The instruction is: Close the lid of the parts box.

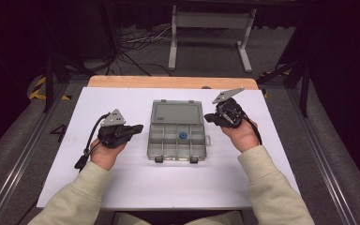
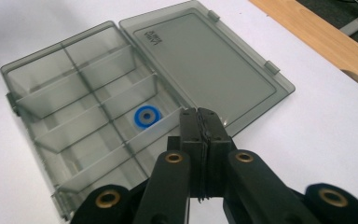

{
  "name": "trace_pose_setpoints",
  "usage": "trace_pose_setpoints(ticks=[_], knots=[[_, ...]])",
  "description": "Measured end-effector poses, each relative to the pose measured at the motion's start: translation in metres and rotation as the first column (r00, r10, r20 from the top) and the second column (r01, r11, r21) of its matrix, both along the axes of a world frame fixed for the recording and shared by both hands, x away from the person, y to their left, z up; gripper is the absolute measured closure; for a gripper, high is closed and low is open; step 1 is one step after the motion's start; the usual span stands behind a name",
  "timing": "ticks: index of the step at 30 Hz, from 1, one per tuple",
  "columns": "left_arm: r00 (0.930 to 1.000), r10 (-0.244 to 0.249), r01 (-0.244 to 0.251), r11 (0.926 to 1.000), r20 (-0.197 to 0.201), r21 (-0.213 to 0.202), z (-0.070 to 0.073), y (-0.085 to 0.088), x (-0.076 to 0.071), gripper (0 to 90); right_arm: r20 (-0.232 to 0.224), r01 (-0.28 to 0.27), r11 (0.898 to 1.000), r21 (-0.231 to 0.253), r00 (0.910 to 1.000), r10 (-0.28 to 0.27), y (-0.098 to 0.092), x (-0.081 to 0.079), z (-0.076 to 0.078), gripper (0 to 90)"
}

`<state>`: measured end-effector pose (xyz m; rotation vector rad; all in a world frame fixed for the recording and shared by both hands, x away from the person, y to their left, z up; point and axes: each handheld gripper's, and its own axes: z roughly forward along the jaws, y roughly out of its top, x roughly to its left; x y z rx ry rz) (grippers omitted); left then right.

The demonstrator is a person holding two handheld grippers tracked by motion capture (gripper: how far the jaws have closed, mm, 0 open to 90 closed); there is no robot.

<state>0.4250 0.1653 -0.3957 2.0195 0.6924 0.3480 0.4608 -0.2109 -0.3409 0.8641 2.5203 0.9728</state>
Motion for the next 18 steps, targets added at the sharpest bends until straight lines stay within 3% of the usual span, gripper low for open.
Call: trace_pose_setpoints(ticks=[14,18], knots=[[0.9989,0.04,-0.038,0.9979,-0.025,0.052,0.0,-0.017,0.035,89.7,-0.02,0.011,1.0,-0.007,0.9997,-0.012,0.004,0.02,-0.01,90.0],[0.9975,0.058,-0.056,0.9974,-0.042,0.046,-0.001,-0.017,0.043,89.7,-0.035,0.021,1.0,-0.012,0.9992,-0.021,0.003,0.026,-0.016,90.0]])
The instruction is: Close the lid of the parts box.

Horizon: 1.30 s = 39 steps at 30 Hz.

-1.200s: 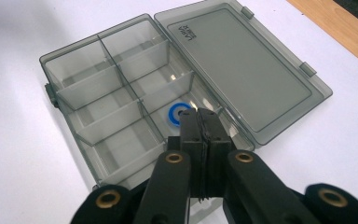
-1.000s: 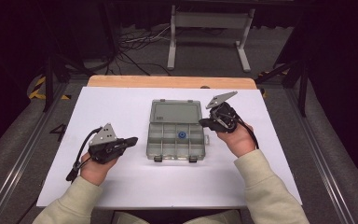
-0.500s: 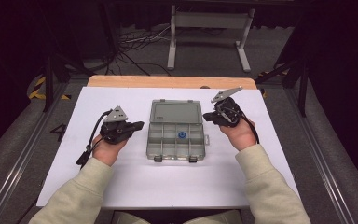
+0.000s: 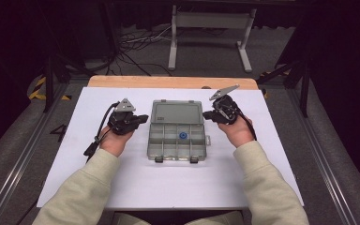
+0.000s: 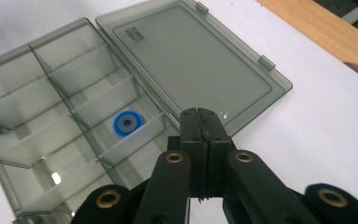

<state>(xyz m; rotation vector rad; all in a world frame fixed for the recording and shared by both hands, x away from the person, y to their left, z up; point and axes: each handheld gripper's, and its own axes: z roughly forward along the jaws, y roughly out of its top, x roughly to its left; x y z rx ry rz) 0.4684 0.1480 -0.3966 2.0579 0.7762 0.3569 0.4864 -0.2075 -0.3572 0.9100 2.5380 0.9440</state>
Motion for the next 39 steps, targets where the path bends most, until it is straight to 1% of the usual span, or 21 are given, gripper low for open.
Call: trace_pose_setpoints(ticks=[4,5,6,7,8,9,10,12,14,18,20,21,23,24,27,28,29,34,35,37,39], knots=[[0.9996,0.023,-0.023,0.9997,-0.015,0.008,-0.003,-0.001,0.01,89.7,0.0,0.011,1.0,0.007,0.9999,-0.011,0.0,0.005,-0.003,90.0],[0.9996,0.025,-0.025,0.9996,-0.014,0.012,-0.004,-0.001,0.012,89.7,0.001,0.016,1.0,0.006,0.9999,-0.016,-0.001,0.007,-0.003,90.0],[0.9994,0.027,-0.026,0.9995,-0.022,0.017,-0.005,-0.001,0.014,89.7,-0.001,0.016,1.0,0.007,0.9999,-0.016,-0.001,0.008,-0.004,90.0],[0.999,0.033,-0.032,0.999,-0.029,0.032,-0.006,-0.002,0.018,89.7,-0.002,0.021,1.0,0.006,0.9998,-0.021,-0.001,0.009,-0.004,90.0],[0.9987,0.037,-0.036,0.9988,-0.035,0.033,-0.007,-0.002,0.02,89.7,-0.008,0.032,0.999,0.009,0.9994,-0.032,-0.002,0.012,-0.005,90.0],[0.9987,0.037,-0.036,0.9988,-0.035,0.033,-0.007,-0.002,0.02,89.7,-0.008,0.032,0.999,0.009,0.9994,-0.032,-0.002,0.012,-0.005,90.0],[0.9986,0.038,-0.037,0.9984,-0.037,0.043,-0.007,-0.002,0.023,89.7,-0.009,0.037,0.999,0.005,0.9993,-0.037,-0.002,0.014,-0.006,90.0],[0.9981,0.045,-0.043,0.9981,-0.042,0.044,-0.008,-0.002,0.026,89.7,-0.014,0.042,0.999,0.003,0.999,-0.042,-0.003,0.017,-0.006,90.0],[0.9979,0.05,-0.048,0.9978,-0.042,0.045,-0.009,-0.003,0.028,89.6,-0.013,0.044,0.999,0.001,0.9989,-0.044,-0.003,0.019,-0.007,90.0],[0.997,0.052,-0.049,0.9973,-0.057,0.055,-0.013,-0.006,0.031,89.7,-0.018,0.049,0.999,0.002,0.9986,-0.049,-0.004,0.023,-0.009,89.9],[0.9966,0.054,-0.051,0.9973,-0.062,0.053,-0.014,-0.006,0.032,89.7,-0.019,0.052,0.999,0.001,0.9985,-0.052,-0.004,0.024,-0.01,90.0],[0.9971,0.053,-0.049,0.9968,-0.056,0.063,-0.015,-0.006,0.033,89.7,-0.028,0.055,0.998,-0.003,0.9981,-0.055,-0.004,0.026,-0.013,89.9],[0.9961,0.052,-0.047,0.9966,-0.07,0.067,-0.019,-0.007,0.035,89.7,-0.034,0.055,0.998,-0.021,0.9979,-0.056,-0.003,0.028,-0.016,89.9],[0.9961,0.052,-0.047,0.9966,-0.07,0.067,-0.019,-0.007,0.035,89.6,-0.034,0.055,0.998,-0.021,0.9979,-0.056,-0.003,0.028,-0.016,89.9],[0.9944,0.047,-0.039,0.9958,-0.095,0.083,-0.025,-0.008,0.039,89.6,-0.049,0.061,0.997,-0.041,0.9969,-0.063,-0.002,0.031,-0.022,89.9],[0.9934,0.05,-0.042,0.9958,-0.103,0.082,-0.026,-0.008,0.04,89.6,-0.053,0.064,0.997,-0.046,0.9964,-0.067,-0.002,0.032,-0.024,89.9],[0.9929,0.055,-0.047,0.9957,-0.106,0.08,-0.028,-0.009,0.04,89.6,-0.065,0.073,0.996,-0.048,0.995,-0.076,-0.002,0.034,-0.027,89.8],[0.9899,0.05,-0.038,0.9952,-0.133,0.09,-0.034,-0.007,0.045,89.6,-0.082,0.081,0.995,-0.057,0.993,-0.085,-0.002,0.038,-0.033,89.8],[0.9881,0.053,-0.04,0.995,-0.144,0.091,-0.035,-0.008,0.045,89.6,-0.085,0.081,0.995,-0.059,0.9927,-0.086,-0.002,0.039,-0.035,89.8],[0.9883,0.057,-0.043,0.9941,-0.142,0.099,-0.037,-0.008,0.047,89.6,-0.091,0.082,0.995,-0.063,0.992,-0.088,-0.002,0.041,-0.037,89.7],[0.9862,0.053,-0.037,0.9938,-0.157,0.105,-0.039,-0.009,0.047,89.6,-0.101,0.089,0.994,-0.066,0.9904,-0.095,-0.003,0.043,-0.04,89.7]])
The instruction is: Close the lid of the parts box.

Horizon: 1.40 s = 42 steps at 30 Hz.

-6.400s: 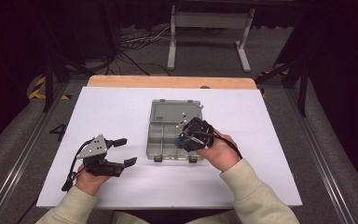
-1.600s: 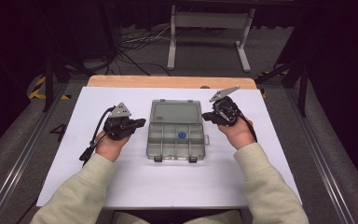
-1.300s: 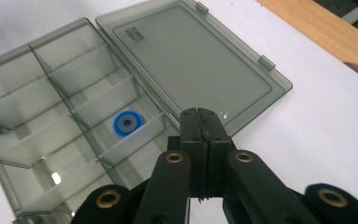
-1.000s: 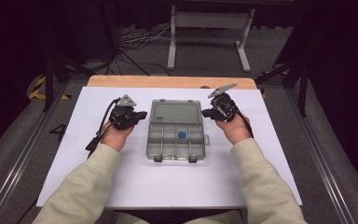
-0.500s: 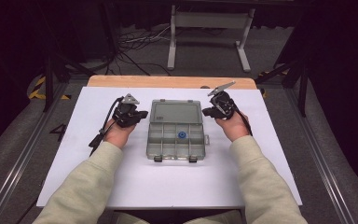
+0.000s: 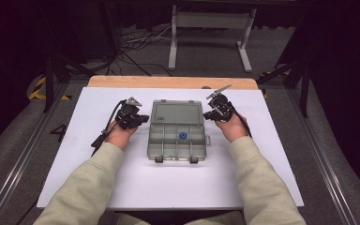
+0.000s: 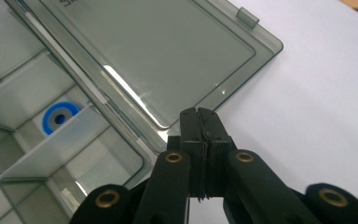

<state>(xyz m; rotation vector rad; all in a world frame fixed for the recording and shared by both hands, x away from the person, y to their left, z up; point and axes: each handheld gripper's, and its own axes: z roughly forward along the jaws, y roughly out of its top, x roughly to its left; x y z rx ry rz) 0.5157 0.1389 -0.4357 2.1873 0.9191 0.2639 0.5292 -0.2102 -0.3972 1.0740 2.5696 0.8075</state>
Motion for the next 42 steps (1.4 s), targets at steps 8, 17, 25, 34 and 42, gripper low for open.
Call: trace_pose_setpoints(ticks=[8,17,25,34,42], knots=[[0.9998,0.009,-0.008,0.9997,-0.019,0.022,-0.007,-0.003,0.003,88.8,-0.043,0.024,1.0,-0.019,0.9988,-0.025,-0.001,0.004,-0.014,89.5],[0.9992,0.012,-0.011,0.9989,-0.038,0.045,-0.013,-0.005,0.005,88.8,-0.069,0.036,0.999,-0.025,0.997,-0.037,-0.005,0.007,-0.023,89.5],[0.999,0.011,-0.009,0.9983,-0.042,0.058,-0.017,-0.006,0.007,88.8,-0.087,0.039,0.999,-0.031,0.9953,-0.042,-0.005,0.009,-0.029,89.4],[0.999,0.016,-0.013,0.9986,-0.042,0.051,-0.017,-0.008,0.008,88.8,-0.094,0.032,0.999,-0.017,0.995,-0.034,-0.004,0.012,-0.033,88.9],[0.9988,0.021,-0.019,0.9984,-0.045,0.054,-0.017,-0.01,0.01,89.5,-0.095,0.033,0.999,-0.005,0.9949,-0.033,-0.005,0.015,-0.034,89.5]])
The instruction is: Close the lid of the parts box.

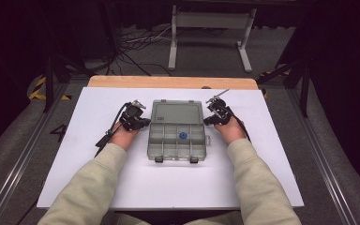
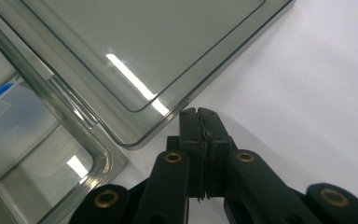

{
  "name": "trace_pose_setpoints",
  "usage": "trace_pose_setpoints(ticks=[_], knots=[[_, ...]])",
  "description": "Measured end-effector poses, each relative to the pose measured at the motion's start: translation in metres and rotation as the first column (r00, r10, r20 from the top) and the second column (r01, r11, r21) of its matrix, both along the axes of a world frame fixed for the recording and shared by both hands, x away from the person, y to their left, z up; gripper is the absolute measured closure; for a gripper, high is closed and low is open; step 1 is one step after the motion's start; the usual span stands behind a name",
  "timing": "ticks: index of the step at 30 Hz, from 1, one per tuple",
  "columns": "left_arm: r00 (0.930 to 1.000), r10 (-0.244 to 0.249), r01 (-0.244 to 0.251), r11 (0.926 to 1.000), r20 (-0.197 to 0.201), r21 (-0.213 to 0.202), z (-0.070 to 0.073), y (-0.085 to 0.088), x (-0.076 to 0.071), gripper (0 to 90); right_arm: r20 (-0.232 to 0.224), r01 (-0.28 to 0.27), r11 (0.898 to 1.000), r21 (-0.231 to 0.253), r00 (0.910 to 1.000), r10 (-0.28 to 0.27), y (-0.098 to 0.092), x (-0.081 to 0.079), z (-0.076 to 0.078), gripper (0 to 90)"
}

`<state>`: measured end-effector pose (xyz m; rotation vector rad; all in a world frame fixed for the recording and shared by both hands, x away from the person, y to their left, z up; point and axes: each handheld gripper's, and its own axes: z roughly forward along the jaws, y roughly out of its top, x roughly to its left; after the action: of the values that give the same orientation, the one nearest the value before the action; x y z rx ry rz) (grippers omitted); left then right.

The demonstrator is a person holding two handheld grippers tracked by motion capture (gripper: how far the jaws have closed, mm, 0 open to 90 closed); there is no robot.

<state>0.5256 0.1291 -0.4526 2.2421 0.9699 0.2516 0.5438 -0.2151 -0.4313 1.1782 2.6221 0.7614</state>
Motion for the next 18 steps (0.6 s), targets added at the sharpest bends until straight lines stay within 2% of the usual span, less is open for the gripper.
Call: trace_pose_setpoints(ticks=[4,9,18], knots=[[1.0,0.007,-0.007,1.0,-0.006,-0.002,0.0,-0.0011,0.0017,89.5,0.008,0.0,1.0,0.001,1.0,0.0,0.0002,0.0008,-0.0004,89.6],[1.0,0.008,-0.008,0.9999,0.005,0.01,0.0003,-0.0041,0.0042,89.5,0.02,0.004,1.0,0.006,0.9998,-0.004,0.0009,0.003,-0.0011,89.6],[0.9999,0.01,-0.01,1.0,0.006,0.002,-0.0002,-0.0075,0.009,89.5,0.035,0.01,1.0,0.006,0.9993,-0.01,0.0024,0.0068,-0.0016,89.6]])
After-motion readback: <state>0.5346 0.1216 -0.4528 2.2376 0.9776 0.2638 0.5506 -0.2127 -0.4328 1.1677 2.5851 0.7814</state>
